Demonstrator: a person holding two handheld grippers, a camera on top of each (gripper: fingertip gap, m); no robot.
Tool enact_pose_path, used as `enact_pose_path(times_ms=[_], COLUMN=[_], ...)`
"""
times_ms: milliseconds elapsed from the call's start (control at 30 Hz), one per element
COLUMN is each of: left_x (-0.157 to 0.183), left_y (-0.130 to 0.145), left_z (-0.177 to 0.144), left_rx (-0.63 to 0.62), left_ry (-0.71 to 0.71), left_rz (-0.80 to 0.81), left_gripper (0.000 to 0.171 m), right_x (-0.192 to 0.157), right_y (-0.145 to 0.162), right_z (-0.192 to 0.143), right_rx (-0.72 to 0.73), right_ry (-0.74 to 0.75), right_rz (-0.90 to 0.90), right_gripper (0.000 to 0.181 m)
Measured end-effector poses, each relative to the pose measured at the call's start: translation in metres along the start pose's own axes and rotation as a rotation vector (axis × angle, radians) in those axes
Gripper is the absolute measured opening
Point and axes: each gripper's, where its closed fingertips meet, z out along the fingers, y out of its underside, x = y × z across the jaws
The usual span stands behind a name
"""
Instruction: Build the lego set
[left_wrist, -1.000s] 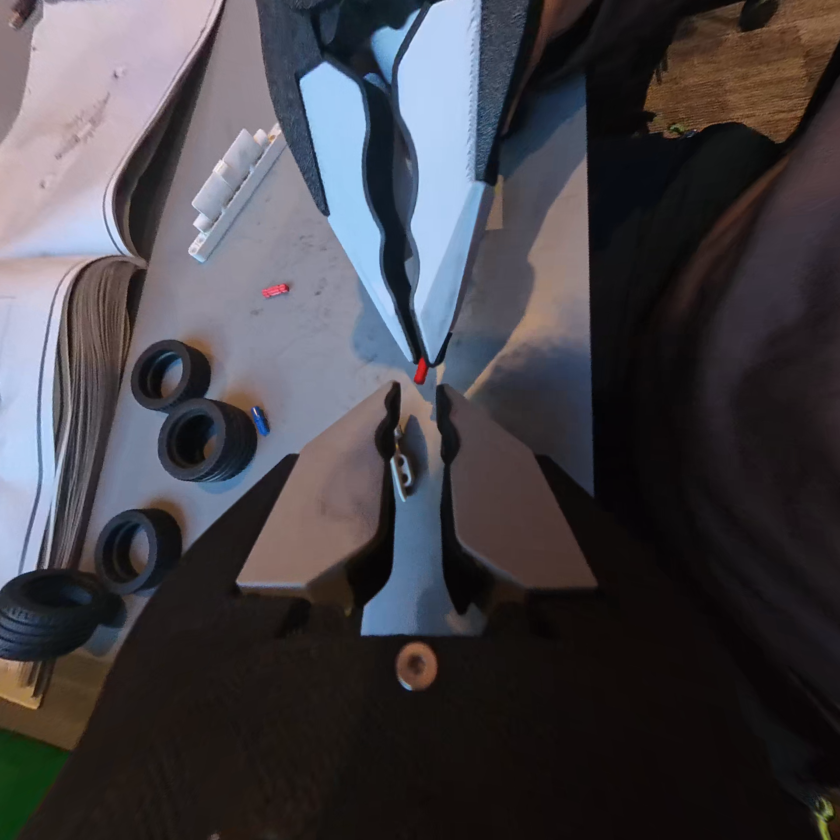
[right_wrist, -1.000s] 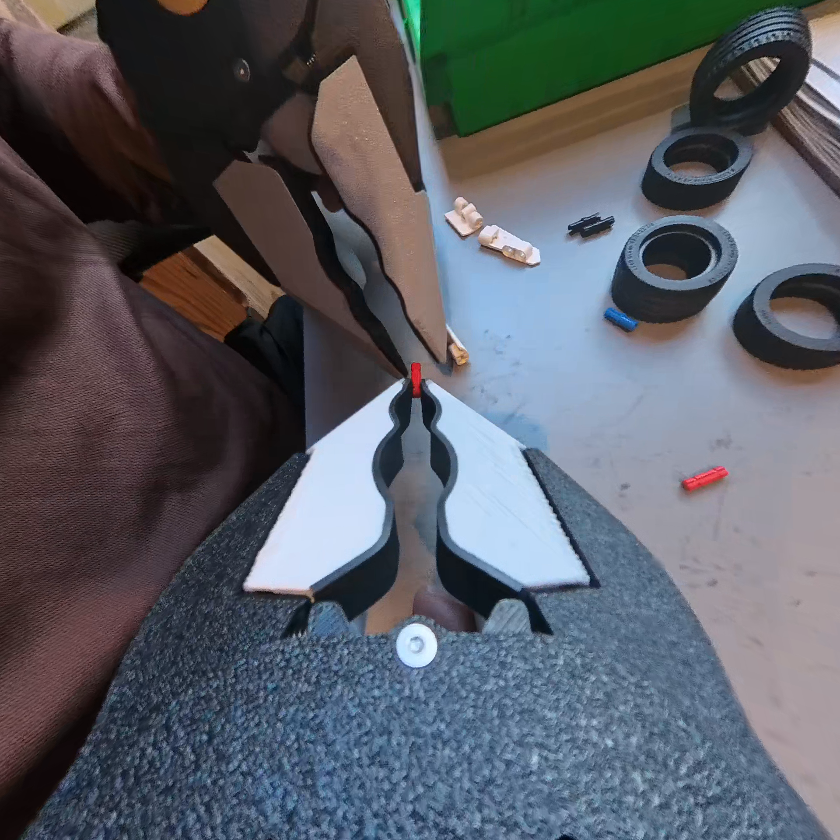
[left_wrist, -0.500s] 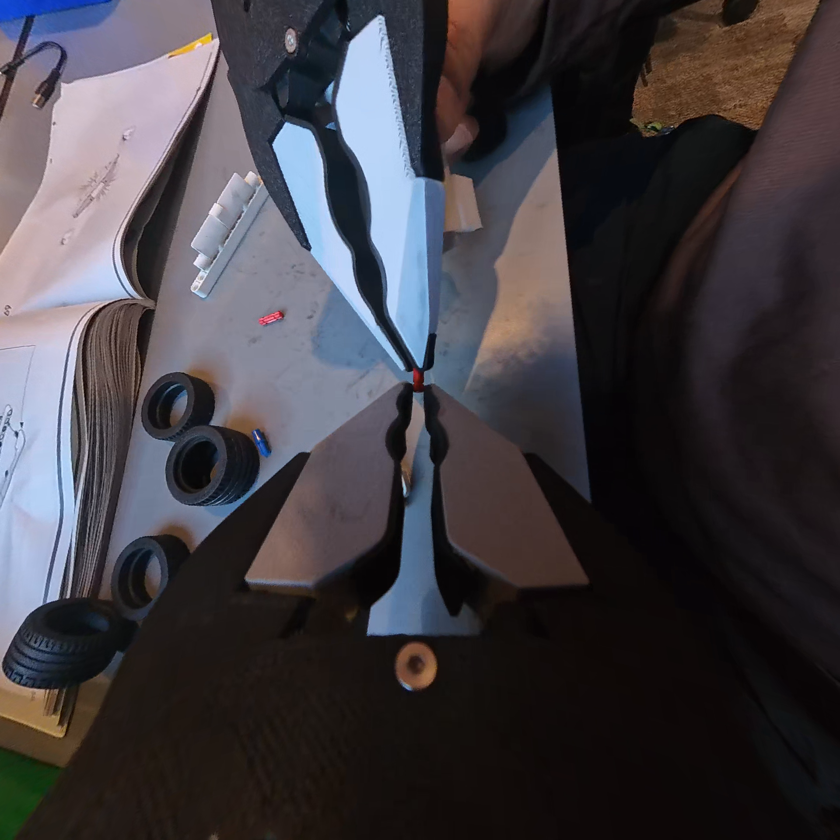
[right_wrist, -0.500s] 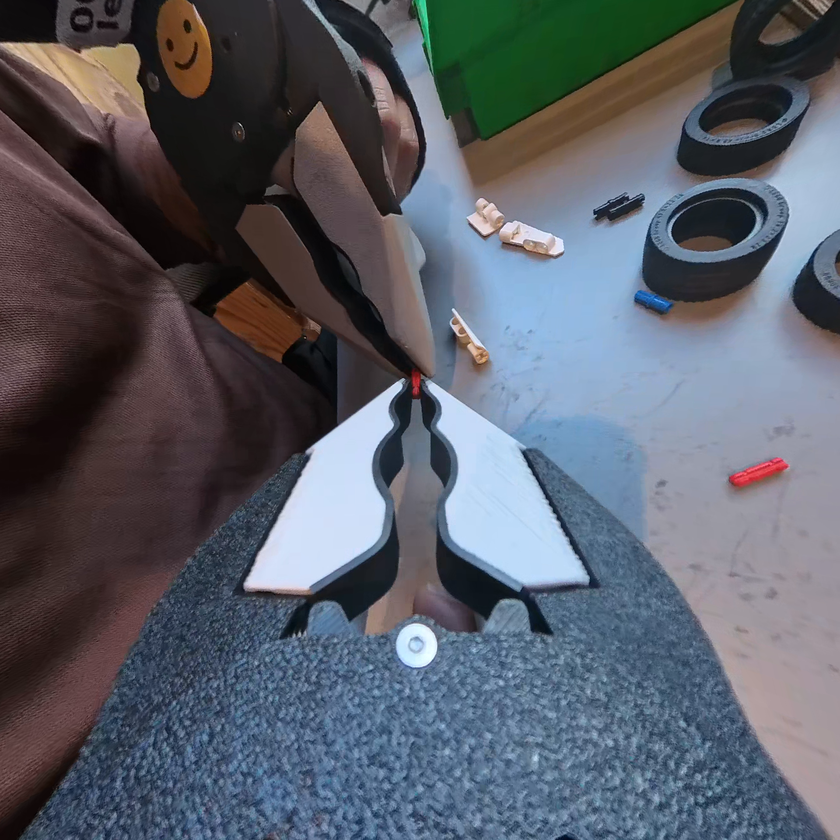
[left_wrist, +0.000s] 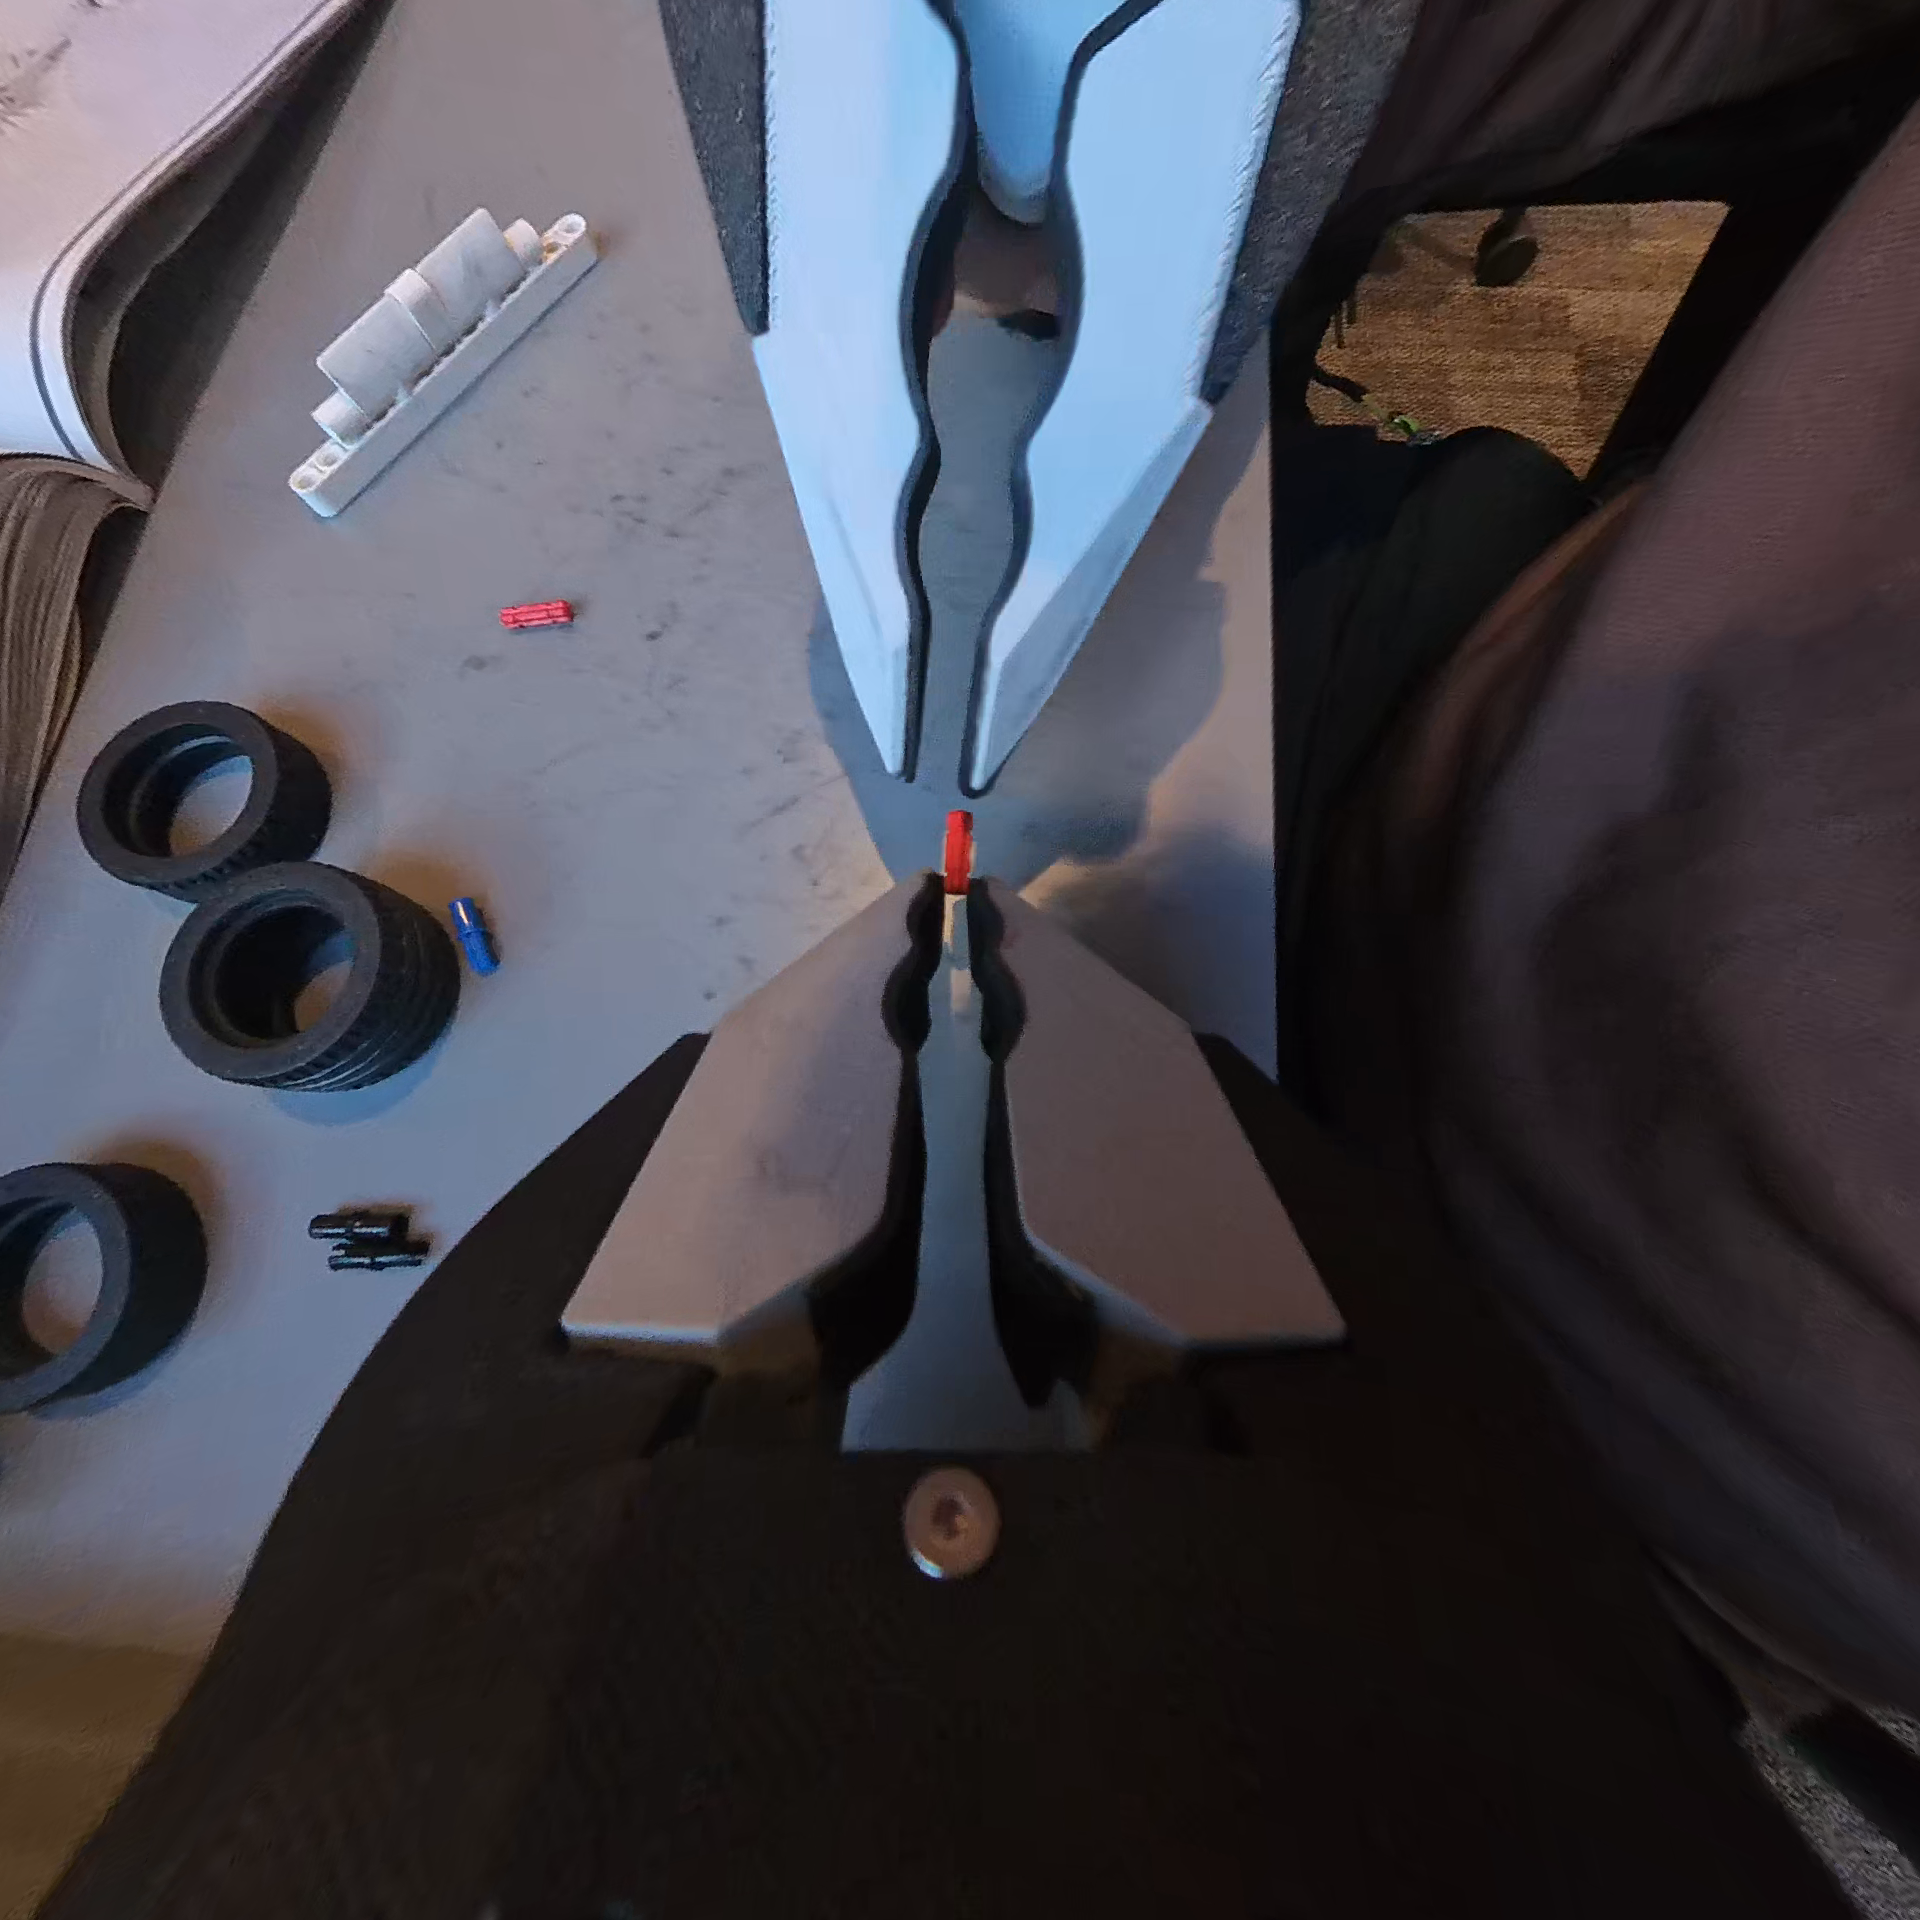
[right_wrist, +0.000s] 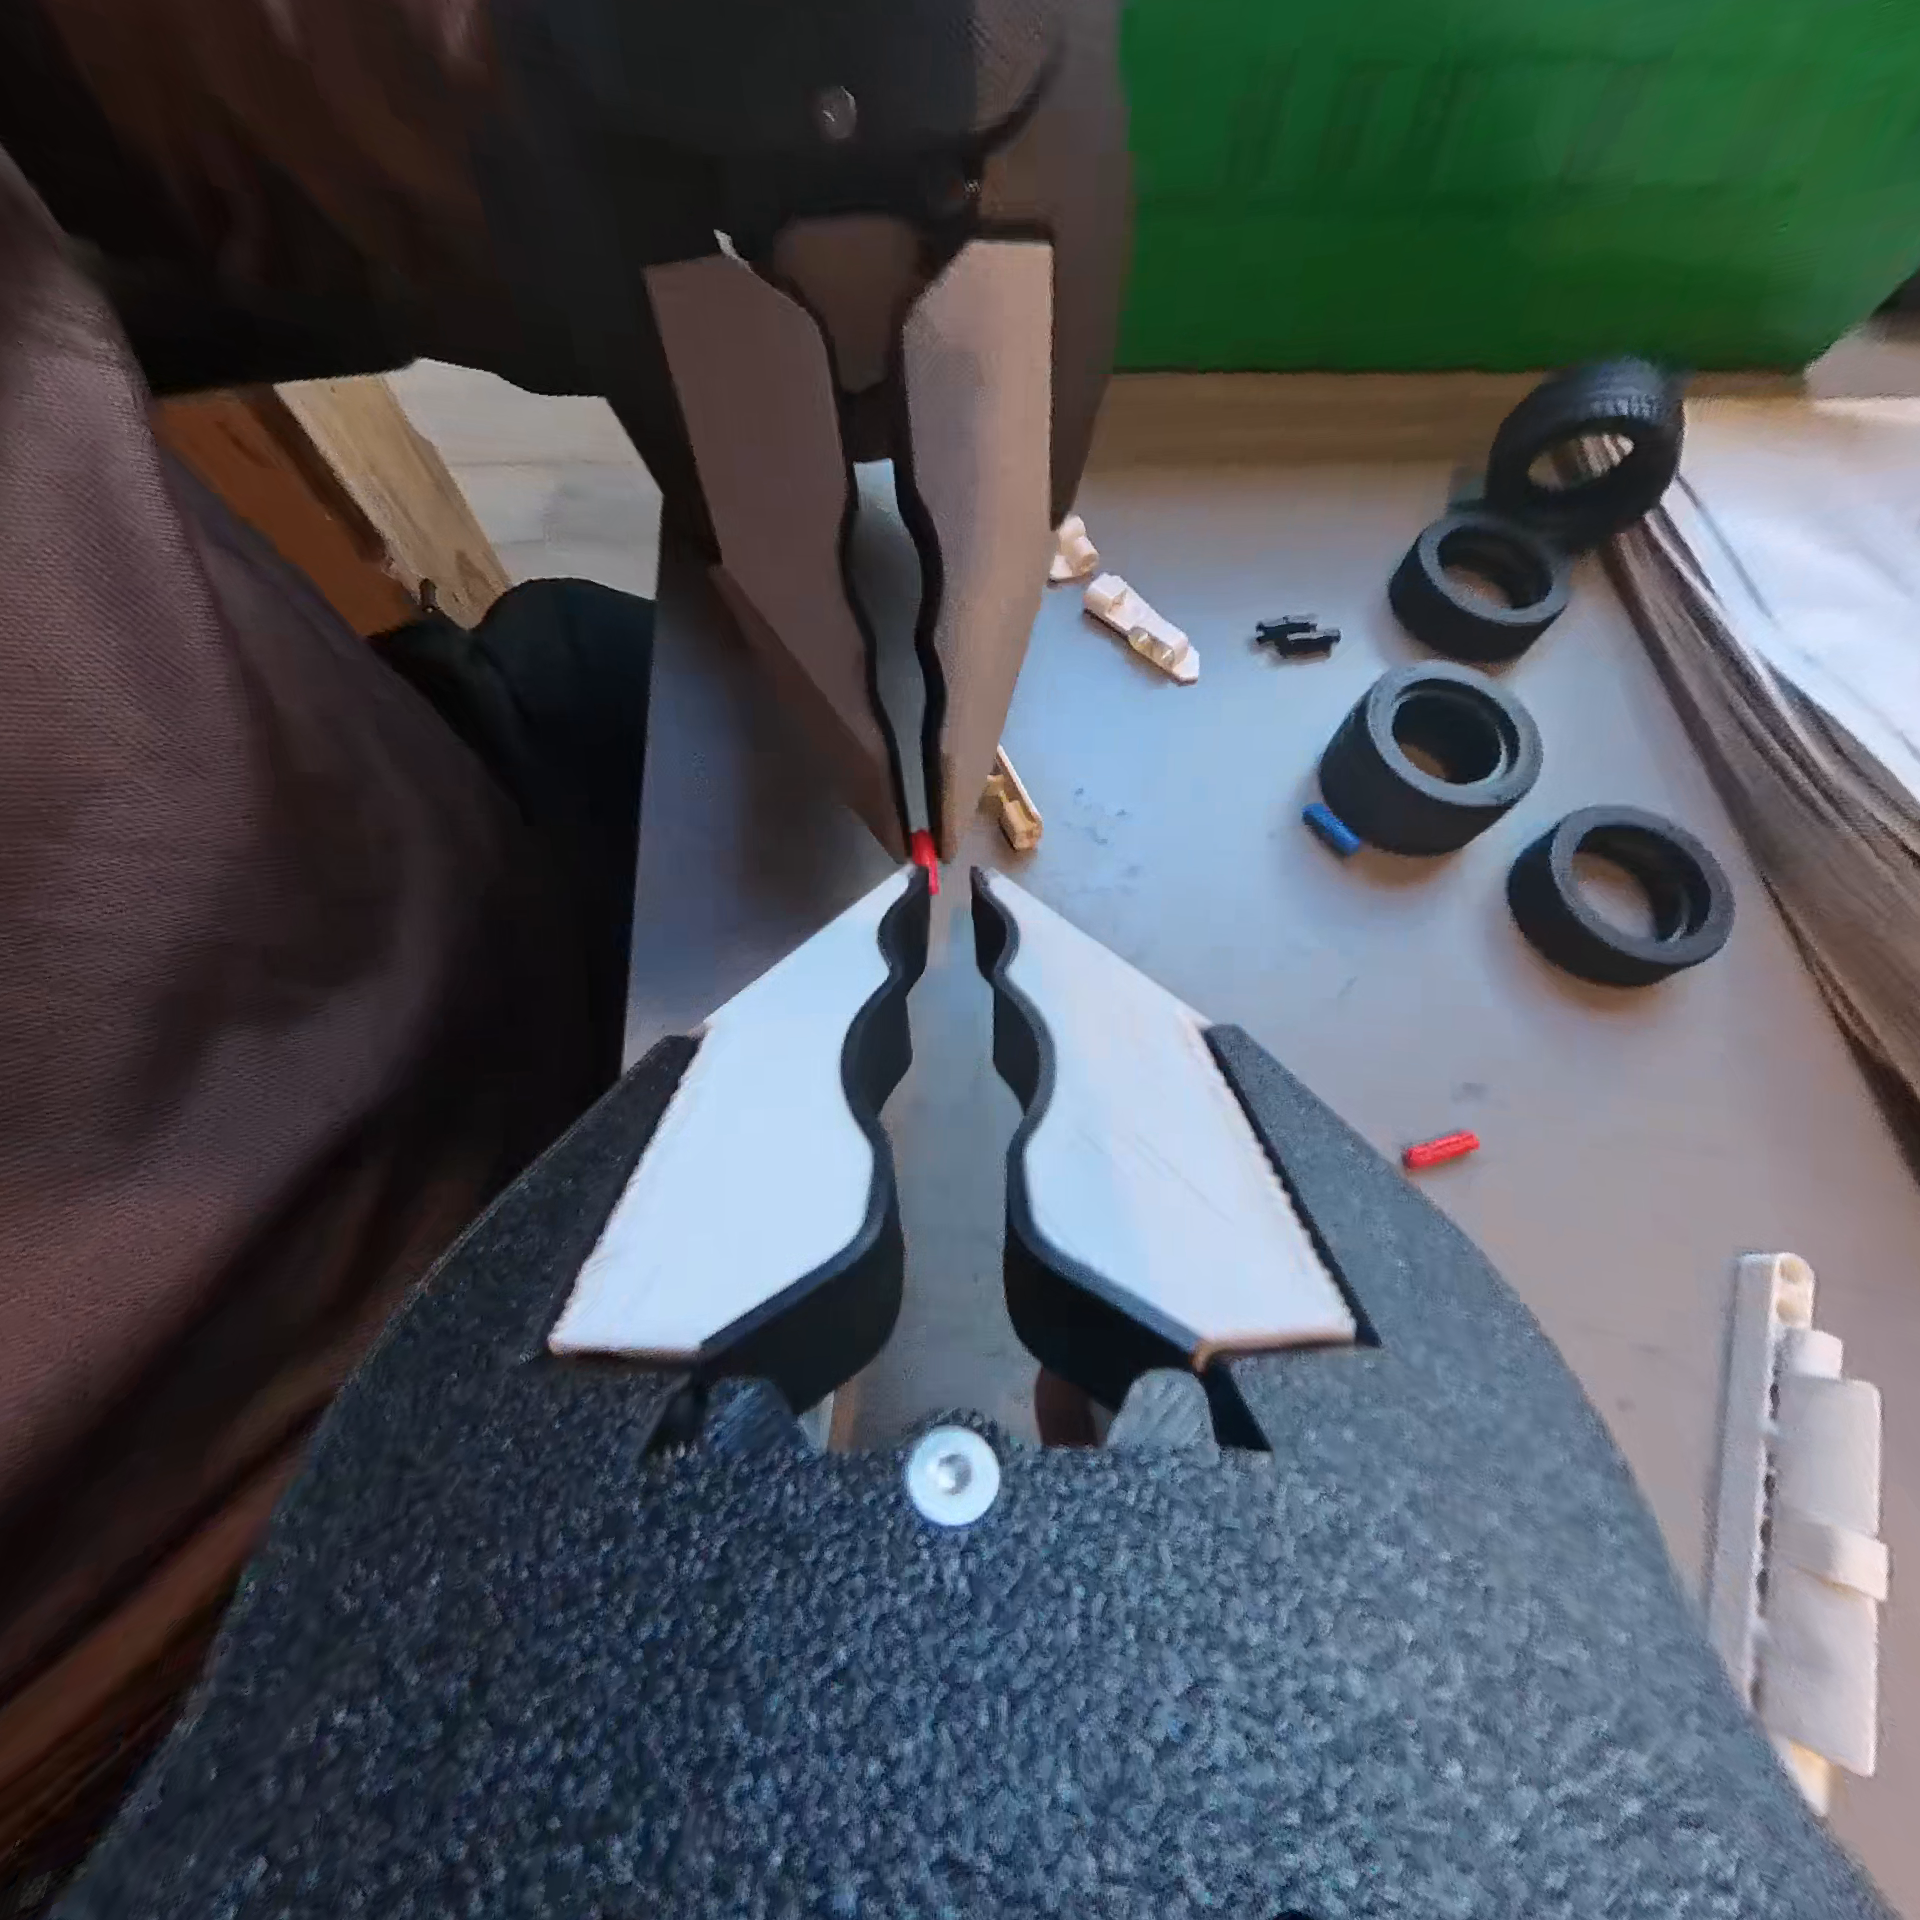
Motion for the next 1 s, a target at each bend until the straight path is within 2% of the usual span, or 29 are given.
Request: enact_pose_path(times_ms=[333, 1000], left_x=[0.0019, 0.0017], left_y=[-0.0029, -0.0055], left_z=[-0.0011, -0.002], left_rx=[0.02, 0.036], left_ry=[-0.006, 0.0], left_rz=[0.011, -0.022], left_gripper=[0.001, 0.001], right_x=[-0.0067, -0.0075], right_y=[0.002, 0.0025], right_z=[0.0052, 0.0077], right_rx=[-0.032, -0.032], right_ry=[-0.001, -0.008], right_rz=[-0.063, -0.035], right_gripper=[0.009, 0.005])
